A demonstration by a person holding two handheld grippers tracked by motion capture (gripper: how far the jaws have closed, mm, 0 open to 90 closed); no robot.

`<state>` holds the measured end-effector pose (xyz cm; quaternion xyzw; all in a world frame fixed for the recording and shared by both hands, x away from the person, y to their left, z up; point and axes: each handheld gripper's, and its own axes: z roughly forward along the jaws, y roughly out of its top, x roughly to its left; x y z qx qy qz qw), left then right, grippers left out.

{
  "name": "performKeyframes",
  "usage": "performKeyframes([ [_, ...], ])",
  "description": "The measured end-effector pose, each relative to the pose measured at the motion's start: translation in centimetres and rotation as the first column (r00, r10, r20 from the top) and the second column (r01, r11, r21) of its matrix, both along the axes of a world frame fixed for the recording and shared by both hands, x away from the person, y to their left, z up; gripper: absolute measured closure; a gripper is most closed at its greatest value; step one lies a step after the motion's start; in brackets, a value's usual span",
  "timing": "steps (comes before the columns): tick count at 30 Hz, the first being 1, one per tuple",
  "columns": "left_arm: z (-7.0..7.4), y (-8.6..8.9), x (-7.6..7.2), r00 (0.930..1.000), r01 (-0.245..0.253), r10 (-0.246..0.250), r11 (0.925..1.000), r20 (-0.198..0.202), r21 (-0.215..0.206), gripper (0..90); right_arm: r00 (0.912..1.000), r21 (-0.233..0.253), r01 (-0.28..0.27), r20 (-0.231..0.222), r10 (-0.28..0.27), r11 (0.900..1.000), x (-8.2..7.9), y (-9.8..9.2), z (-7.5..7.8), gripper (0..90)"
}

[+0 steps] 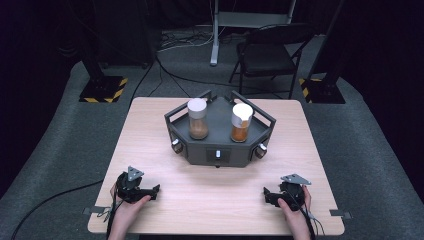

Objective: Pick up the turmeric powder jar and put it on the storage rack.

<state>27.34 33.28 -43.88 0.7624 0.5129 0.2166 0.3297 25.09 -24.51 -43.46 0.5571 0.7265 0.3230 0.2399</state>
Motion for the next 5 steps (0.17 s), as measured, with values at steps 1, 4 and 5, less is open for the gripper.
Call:
performKeyframes([
  [1,0.00,0.00,0.00,1.0000,0.000,0.000,1.0000,0.000,0.000,1.1,1.0000,-0.007,-0.001,-0.003,0.001,1.000,0.03,0.16,0.05,1.2],
  [4,0.00,0.00,0.00,1.0000,0.000,0.000,1.0000,0.000,0.000,1.1,0.9999,-0.019,-0.012,-0.005,0.012,1.000,0.04,0.27,0.07,0.4],
  [5,0.00,0.00,0.00,1.0000,0.000,0.000,1.0000,0.000,0.000,1.1,0.9999,-0.019,-0.014,-0.007,0.014,1.000,0.03,0.24,0.08,0.4],
])
